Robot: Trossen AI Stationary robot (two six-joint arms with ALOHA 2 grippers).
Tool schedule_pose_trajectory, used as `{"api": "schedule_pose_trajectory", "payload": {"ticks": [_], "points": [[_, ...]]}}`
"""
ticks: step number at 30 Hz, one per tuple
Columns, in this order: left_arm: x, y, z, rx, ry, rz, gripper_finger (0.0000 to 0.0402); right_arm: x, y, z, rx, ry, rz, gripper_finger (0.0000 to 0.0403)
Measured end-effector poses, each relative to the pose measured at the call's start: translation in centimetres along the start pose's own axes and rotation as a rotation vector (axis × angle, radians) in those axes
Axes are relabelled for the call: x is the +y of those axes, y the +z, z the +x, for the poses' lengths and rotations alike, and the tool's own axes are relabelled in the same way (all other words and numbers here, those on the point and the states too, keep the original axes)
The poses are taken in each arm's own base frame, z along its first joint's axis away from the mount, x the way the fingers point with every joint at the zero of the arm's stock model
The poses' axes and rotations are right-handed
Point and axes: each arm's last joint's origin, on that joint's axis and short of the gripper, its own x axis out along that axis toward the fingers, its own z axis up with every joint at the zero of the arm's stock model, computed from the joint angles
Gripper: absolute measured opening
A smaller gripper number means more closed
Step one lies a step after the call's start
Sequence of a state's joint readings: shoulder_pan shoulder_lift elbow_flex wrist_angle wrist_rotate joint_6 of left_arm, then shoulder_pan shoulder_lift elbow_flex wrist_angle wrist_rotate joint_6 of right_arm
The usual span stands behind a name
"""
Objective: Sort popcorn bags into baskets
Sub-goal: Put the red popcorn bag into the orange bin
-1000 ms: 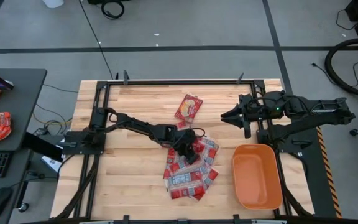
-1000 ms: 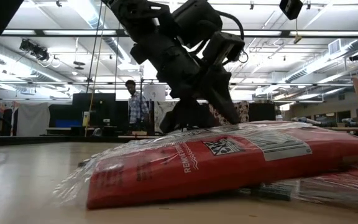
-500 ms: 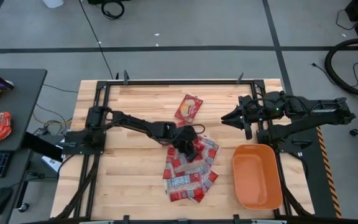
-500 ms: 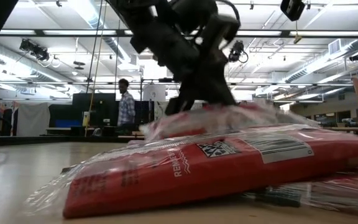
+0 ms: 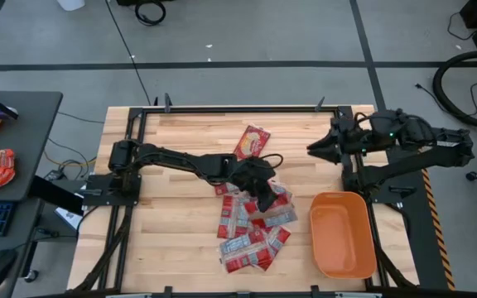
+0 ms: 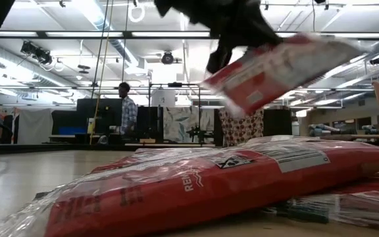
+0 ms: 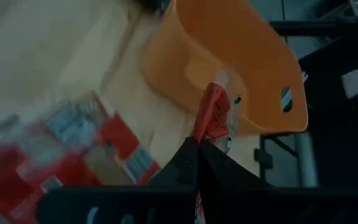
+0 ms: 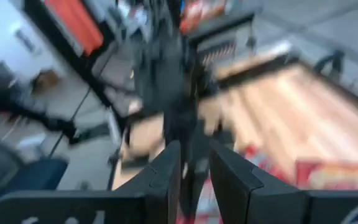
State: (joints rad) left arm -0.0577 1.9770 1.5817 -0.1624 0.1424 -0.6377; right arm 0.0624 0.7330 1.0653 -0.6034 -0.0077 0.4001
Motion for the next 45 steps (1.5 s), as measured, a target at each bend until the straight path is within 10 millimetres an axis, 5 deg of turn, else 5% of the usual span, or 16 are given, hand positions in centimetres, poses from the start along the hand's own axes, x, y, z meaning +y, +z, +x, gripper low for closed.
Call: {"api": "schedule_pose_trajectory", "payload": {"ticks": [7, 13, 21, 27, 33, 45], "points": [[-1.3, 3.3, -2.0, -0.072, 0.1, 0.091, 0.0004, -0.5, -2.4, 0.7, 0.273, -0.063, 0.063, 0.0095], [-1.2, 5.2, -3.0, -0.132, 0.13, 0.087, 0.0004, -0.3, -3.1, 1.7, 0.375, -0.06, 0.038, 0.0142], [-1.0, 6.1, -3.3, -0.165, 0.13, 0.089, 0.0004, -0.6, -3.5, 3.6, 0.421, -0.128, -0.044, 0.0239], [-1.1, 6.2, -3.3, -0.193, 0.136, 0.101, 0.0004, -0.9, -3.9, 5.2, 0.472, -0.186, -0.09, 0.0258], [-1.2, 6.4, -3.4, -0.215, 0.13, 0.103, 0.0004, -1.3, -4.3, 6.5, 0.527, -0.191, -0.079, 0.0212], [-1.4, 6.5, -3.4, -0.231, 0.113, 0.106, 0.0024, -1.5, -4.7, 7.5, 0.598, -0.137, -0.073, 0.0029]]}}
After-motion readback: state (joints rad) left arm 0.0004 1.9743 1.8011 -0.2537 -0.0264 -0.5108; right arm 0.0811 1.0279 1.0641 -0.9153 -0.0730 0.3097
